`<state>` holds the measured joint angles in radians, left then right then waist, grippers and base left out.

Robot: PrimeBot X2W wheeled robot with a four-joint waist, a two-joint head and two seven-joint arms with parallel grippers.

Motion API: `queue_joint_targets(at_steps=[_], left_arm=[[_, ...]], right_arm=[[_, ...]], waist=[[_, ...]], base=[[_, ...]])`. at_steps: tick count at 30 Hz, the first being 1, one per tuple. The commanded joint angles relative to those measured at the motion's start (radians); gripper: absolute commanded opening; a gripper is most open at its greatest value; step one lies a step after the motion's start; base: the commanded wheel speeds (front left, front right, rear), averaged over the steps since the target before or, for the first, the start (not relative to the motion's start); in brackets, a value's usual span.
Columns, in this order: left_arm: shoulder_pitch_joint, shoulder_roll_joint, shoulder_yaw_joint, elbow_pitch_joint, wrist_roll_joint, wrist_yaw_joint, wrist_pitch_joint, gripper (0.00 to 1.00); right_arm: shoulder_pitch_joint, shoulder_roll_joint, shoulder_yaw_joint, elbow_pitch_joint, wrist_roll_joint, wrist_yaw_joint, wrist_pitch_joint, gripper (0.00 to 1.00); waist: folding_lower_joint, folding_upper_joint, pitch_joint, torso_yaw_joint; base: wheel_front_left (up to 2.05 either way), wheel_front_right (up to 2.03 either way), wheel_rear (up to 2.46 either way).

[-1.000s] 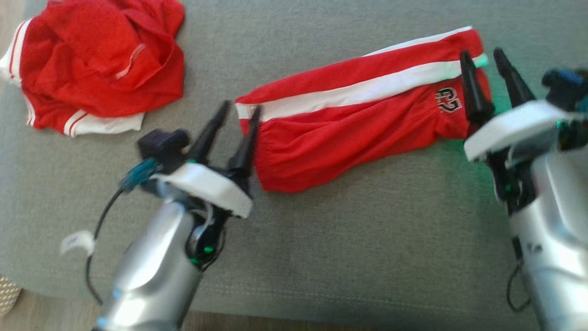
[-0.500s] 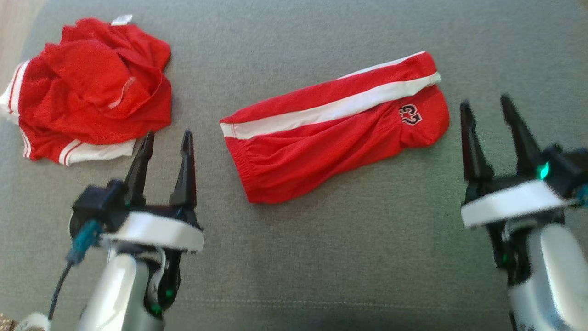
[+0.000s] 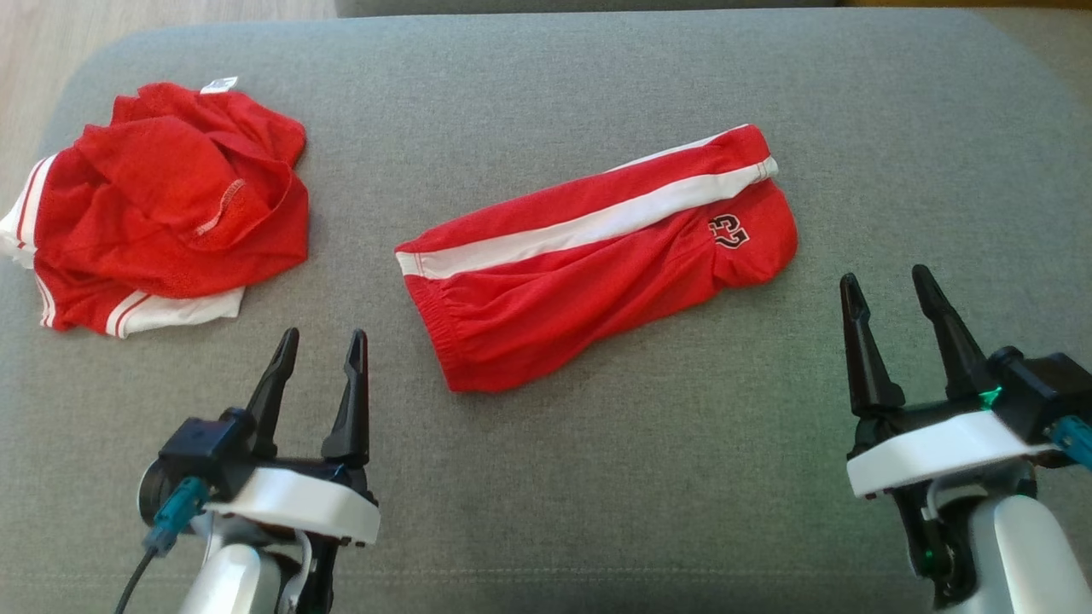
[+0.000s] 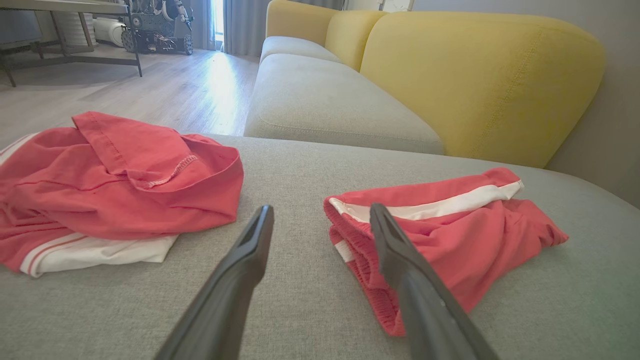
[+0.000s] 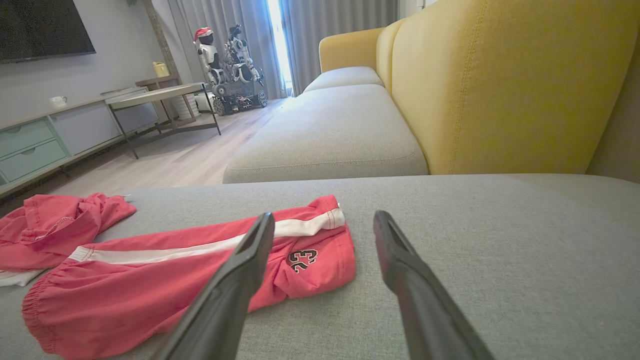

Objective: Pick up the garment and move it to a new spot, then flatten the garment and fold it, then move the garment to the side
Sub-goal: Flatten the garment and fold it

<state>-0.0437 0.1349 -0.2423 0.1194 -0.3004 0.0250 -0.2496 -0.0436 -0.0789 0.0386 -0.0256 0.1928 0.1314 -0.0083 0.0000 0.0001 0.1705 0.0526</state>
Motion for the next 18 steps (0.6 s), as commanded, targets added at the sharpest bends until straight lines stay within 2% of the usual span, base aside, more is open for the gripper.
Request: queue_joint_targets(at_steps=[1, 18], left_arm=[[-0.025, 0.009, 0.041, -0.03, 0.013, -0.002, -0.012, 1.0], [-0.042, -0.001, 0.055, -0.028, 0.028, -0.013, -0.012, 1.0]], right_arm=[[-0.009, -0.002, 0.016, -0.043, -0.004, -0.001, 0.005, 1.0], [-0.016, 0.007, 0.004, -0.04, -0.004, -0.001, 0.011, 1.0]], waist=[[0.0, -0.0001, -0.001, 0.0], [0.0, -0.0001, 0.004, 0.007]], base=[[0.0, 0.0, 0.0], [0.0, 0.0, 0.0]])
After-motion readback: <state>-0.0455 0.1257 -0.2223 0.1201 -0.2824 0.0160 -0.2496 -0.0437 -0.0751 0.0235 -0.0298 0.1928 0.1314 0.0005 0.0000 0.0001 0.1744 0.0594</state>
